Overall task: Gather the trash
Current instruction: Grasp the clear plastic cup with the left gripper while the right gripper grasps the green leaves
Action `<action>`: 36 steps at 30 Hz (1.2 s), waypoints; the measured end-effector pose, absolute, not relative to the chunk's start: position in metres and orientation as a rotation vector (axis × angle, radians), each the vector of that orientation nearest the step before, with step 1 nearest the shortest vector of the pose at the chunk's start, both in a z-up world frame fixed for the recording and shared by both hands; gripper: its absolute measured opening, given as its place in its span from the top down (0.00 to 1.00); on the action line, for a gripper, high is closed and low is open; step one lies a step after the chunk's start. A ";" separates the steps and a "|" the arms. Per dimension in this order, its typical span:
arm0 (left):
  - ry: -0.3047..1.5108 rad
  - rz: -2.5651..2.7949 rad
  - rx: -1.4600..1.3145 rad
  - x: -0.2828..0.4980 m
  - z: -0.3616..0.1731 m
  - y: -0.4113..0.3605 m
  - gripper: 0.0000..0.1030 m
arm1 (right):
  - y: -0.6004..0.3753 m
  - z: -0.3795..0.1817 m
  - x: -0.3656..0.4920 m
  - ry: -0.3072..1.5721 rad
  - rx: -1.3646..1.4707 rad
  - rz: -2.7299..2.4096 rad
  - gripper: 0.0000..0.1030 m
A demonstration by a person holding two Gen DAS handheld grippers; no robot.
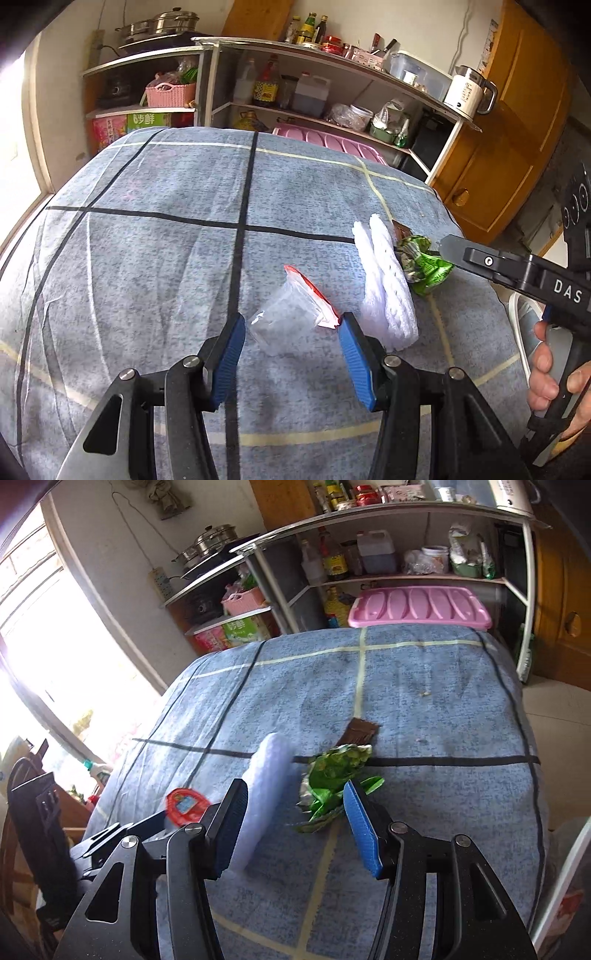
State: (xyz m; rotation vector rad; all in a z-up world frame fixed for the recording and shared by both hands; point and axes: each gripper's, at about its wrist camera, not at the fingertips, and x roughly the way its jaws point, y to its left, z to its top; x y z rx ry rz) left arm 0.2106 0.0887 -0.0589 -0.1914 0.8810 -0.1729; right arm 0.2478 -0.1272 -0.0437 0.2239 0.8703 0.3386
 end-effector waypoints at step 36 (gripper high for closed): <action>0.860 -0.136 -0.236 0.190 -0.054 0.101 0.57 | -0.141 -0.050 0.205 0.824 0.251 0.287 0.83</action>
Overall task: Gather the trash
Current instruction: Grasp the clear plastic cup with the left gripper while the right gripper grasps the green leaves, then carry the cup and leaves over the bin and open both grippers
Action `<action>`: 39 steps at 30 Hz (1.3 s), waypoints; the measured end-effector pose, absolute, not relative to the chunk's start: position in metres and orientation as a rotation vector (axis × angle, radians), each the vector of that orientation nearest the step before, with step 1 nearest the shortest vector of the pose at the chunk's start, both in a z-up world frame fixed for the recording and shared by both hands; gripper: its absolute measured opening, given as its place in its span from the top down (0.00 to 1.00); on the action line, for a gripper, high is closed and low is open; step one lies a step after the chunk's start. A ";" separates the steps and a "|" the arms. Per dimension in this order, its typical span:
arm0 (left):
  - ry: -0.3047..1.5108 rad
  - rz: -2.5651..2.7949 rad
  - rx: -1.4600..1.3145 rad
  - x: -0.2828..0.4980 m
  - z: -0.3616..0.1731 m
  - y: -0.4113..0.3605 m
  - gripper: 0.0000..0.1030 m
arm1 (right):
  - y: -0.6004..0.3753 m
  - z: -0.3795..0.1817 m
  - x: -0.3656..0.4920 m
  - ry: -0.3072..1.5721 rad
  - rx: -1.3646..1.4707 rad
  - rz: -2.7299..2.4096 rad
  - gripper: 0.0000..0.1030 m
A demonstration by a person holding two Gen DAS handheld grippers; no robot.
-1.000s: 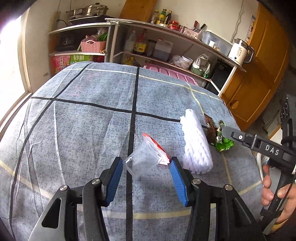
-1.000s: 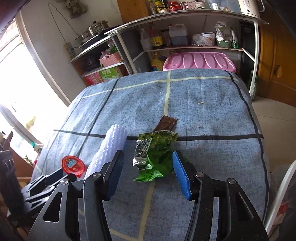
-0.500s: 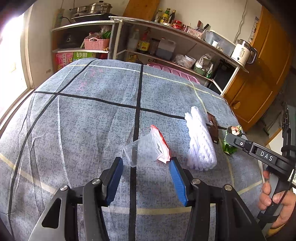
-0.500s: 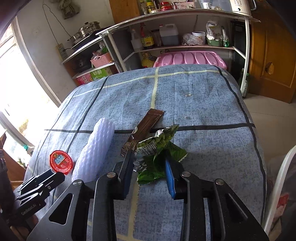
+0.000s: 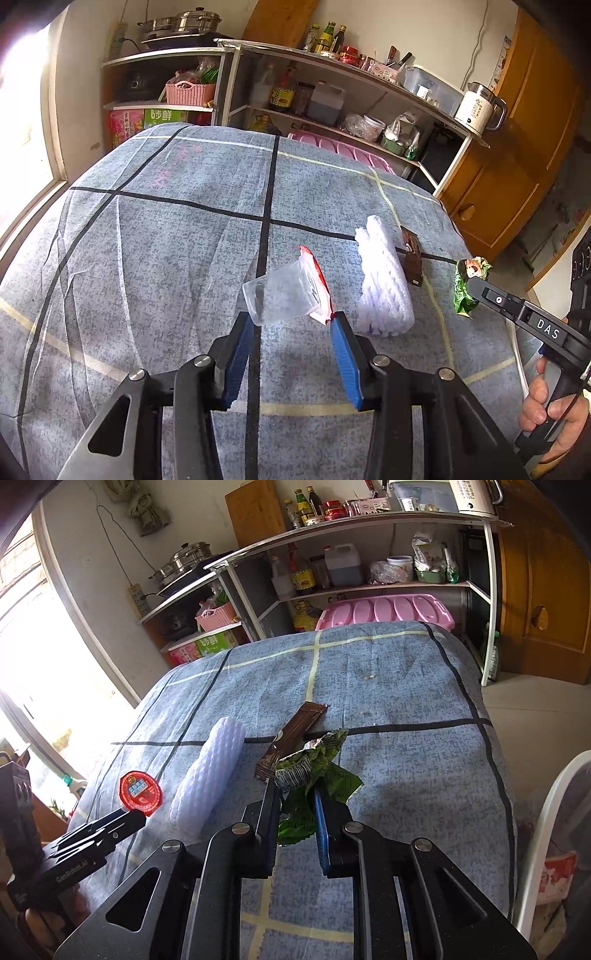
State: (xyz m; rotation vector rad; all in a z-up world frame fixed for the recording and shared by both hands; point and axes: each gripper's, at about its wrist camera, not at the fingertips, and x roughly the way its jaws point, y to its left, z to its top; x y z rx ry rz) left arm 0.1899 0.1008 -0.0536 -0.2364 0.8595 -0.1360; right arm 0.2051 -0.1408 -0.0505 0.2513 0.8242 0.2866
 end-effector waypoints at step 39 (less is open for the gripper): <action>0.778 -0.617 -0.031 0.126 0.013 -0.151 0.57 | -0.342 -0.009 0.071 0.703 0.327 -0.003 0.83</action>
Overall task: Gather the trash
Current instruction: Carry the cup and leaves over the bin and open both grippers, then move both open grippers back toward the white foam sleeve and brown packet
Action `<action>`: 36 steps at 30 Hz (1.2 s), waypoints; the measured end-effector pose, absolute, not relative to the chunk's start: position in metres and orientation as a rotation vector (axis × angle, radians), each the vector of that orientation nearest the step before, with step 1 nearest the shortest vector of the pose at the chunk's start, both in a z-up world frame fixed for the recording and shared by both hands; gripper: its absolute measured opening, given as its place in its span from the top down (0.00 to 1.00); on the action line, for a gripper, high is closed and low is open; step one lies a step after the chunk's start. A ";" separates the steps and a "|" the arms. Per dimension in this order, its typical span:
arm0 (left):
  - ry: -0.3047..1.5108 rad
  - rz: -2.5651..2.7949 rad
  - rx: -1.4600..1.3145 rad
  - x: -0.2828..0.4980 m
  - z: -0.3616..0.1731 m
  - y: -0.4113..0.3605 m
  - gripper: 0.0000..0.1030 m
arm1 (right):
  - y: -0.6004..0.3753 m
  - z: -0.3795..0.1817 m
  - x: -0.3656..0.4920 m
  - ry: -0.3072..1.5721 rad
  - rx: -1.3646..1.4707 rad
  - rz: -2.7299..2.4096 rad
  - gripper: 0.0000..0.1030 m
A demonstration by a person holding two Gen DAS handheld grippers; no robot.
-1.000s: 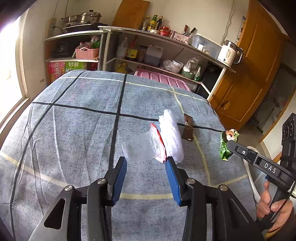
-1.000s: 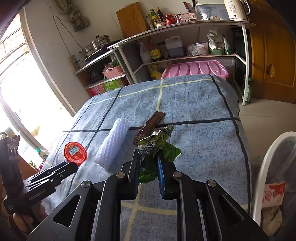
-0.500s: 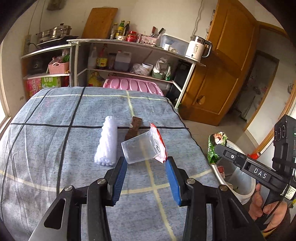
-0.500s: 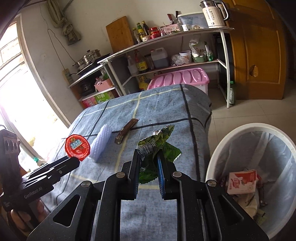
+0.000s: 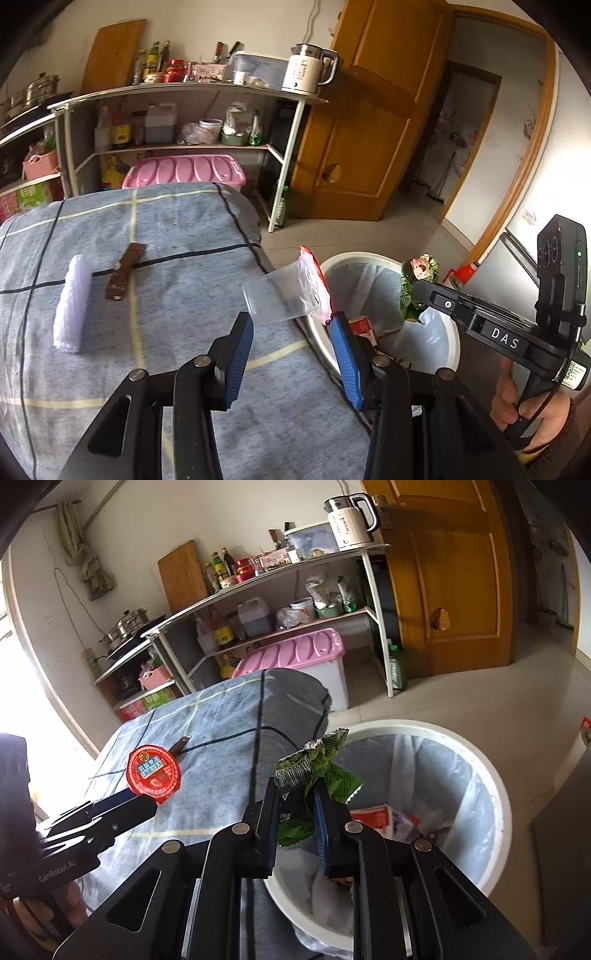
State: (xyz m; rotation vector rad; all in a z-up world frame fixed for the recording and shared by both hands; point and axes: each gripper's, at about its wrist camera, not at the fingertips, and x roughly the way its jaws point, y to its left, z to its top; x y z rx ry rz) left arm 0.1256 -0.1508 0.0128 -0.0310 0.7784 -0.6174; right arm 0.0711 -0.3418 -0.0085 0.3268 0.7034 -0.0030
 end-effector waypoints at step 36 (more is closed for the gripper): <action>0.882 -0.723 0.044 0.121 -0.021 -0.224 0.50 | -0.399 -0.052 0.063 0.860 0.327 -0.128 0.54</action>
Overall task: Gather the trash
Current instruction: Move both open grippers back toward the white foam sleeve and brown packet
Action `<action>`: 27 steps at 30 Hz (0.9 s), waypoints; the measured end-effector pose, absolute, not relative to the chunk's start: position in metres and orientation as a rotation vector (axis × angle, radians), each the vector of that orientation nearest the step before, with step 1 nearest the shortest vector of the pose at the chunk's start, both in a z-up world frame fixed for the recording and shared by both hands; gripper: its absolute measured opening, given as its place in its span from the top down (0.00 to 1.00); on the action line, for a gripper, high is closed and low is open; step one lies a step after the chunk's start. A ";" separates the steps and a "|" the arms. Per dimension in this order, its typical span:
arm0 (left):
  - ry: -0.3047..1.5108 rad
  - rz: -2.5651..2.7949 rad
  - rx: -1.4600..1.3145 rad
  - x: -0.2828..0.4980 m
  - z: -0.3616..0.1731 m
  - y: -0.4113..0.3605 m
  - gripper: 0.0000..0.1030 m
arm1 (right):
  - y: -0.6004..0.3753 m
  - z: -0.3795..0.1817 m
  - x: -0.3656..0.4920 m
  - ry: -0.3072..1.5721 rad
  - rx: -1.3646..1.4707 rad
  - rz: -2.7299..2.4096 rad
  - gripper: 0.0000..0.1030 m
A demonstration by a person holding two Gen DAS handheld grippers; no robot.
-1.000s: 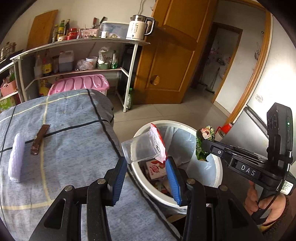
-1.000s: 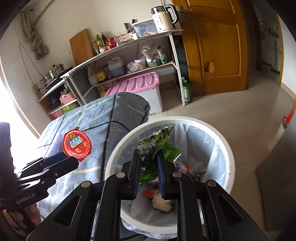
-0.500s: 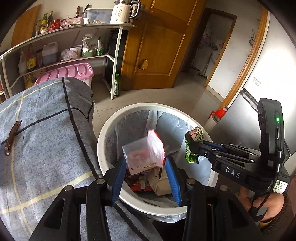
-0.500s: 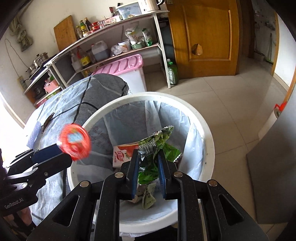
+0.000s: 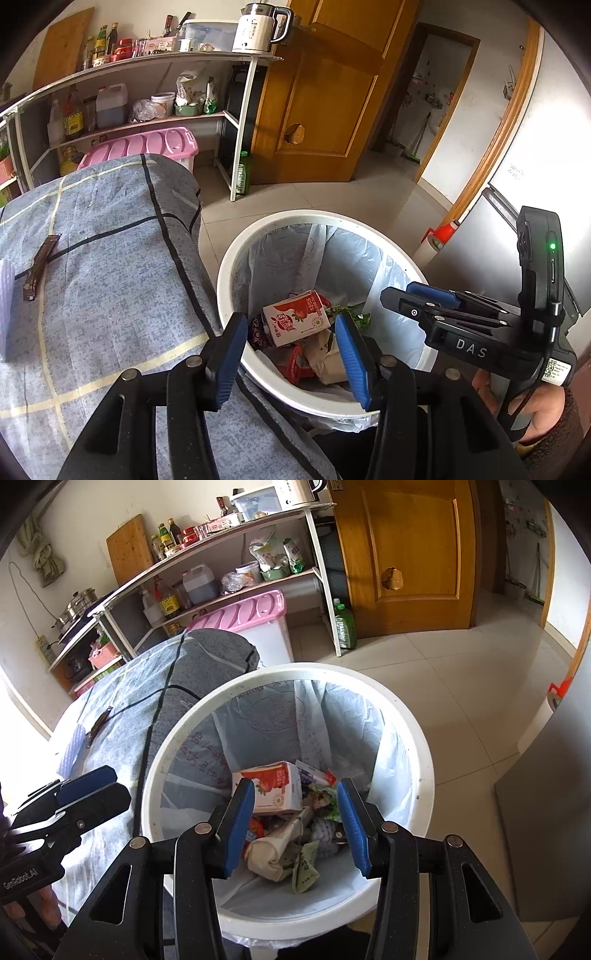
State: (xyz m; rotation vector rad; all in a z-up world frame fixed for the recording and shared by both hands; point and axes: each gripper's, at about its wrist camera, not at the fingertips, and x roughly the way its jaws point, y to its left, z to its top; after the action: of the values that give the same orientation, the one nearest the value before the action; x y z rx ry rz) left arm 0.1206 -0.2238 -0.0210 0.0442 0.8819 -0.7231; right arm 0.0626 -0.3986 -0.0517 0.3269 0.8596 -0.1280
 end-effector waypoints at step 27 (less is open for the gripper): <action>0.792 -0.457 -0.029 0.129 0.002 -0.085 0.49 | -0.282 -0.029 0.102 0.798 0.269 0.068 0.53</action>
State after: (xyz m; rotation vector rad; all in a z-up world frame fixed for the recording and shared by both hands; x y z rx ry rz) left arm 0.1286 -0.0848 0.0025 -0.0293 0.7921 -0.4568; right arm 0.1023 -0.2820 -0.0286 0.2692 0.7979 0.0681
